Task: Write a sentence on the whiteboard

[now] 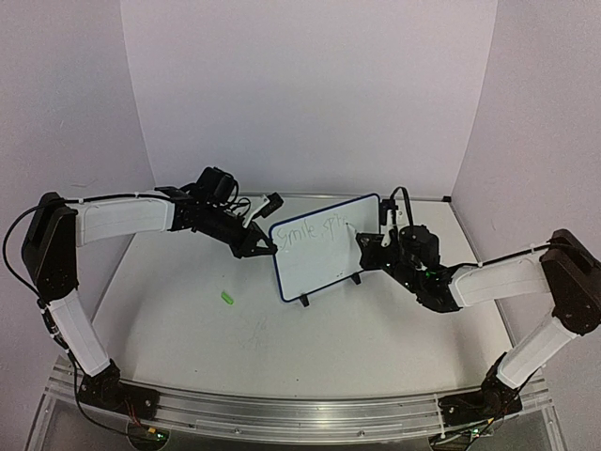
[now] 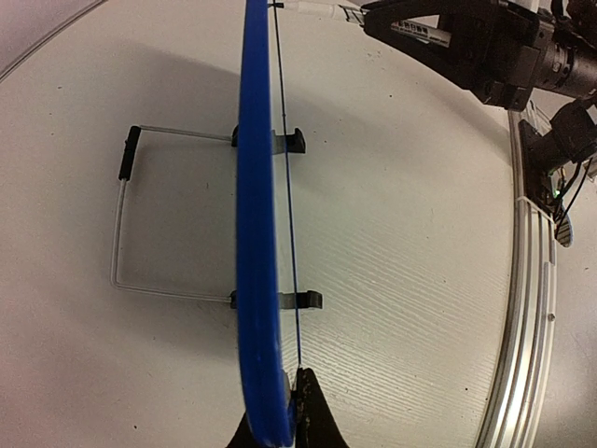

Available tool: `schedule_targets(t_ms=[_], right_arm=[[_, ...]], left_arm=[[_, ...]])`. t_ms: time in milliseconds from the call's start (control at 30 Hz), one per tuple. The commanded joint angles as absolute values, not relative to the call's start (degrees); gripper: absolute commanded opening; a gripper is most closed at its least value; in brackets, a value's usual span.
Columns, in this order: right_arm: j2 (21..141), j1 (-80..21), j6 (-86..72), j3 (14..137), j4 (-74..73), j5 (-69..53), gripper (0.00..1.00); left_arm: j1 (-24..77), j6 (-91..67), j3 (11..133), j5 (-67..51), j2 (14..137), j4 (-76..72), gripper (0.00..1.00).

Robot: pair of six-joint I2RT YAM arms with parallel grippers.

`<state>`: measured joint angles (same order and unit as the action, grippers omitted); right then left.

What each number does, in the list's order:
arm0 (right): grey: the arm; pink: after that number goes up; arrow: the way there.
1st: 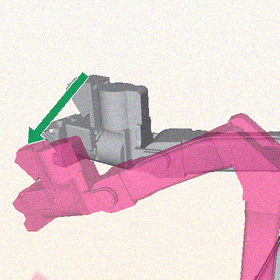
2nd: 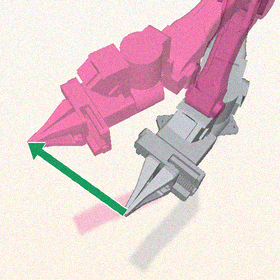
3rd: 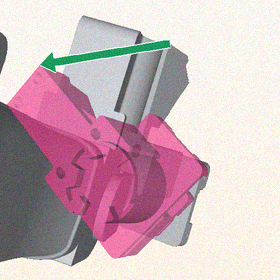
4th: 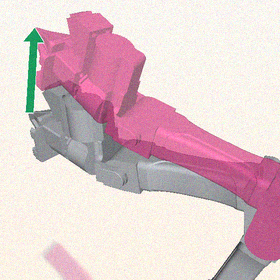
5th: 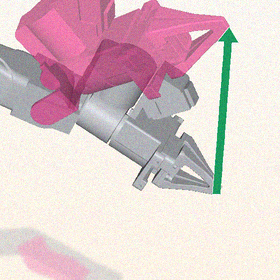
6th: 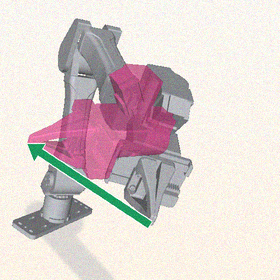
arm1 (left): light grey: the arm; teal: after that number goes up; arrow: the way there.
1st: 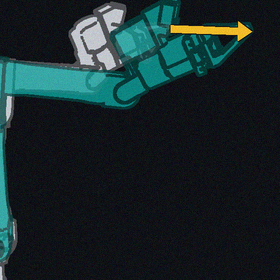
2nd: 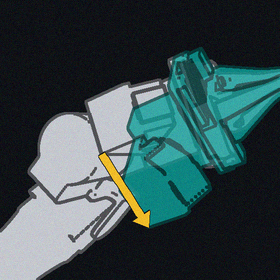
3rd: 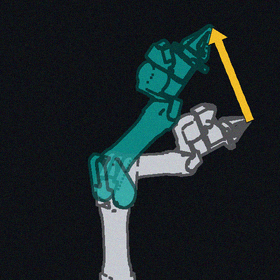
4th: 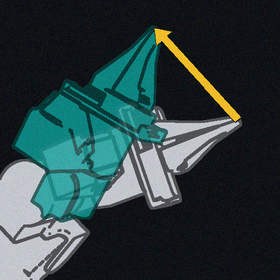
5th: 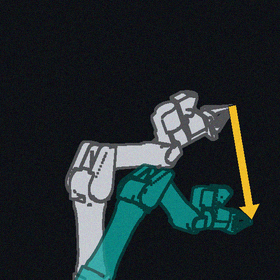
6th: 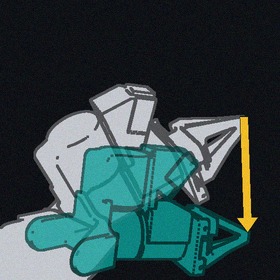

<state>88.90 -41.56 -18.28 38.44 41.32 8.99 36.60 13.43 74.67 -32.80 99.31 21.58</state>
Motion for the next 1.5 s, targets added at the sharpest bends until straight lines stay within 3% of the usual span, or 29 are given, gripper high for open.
schedule_targets(t_ms=[0, 533, 1467], right_arm=[[87.7, -41.6, -17.9, 38.1, 42.3, 12.0, 0.00], [78.4, -41.6, -18.4, 33.8, 40.7, 11.6, 0.00], [87.1, -41.0, -12.9, 41.0, 41.3, 12.0, 0.00]], left_arm=[[37.0, 15.5, 75.7, -29.5, 100.5, 25.9, 0.00], [37.0, 15.1, 75.9, -28.5, 100.6, 26.1, 0.00], [37.0, 15.3, 75.9, -29.2, 100.7, 26.1, 0.00]])
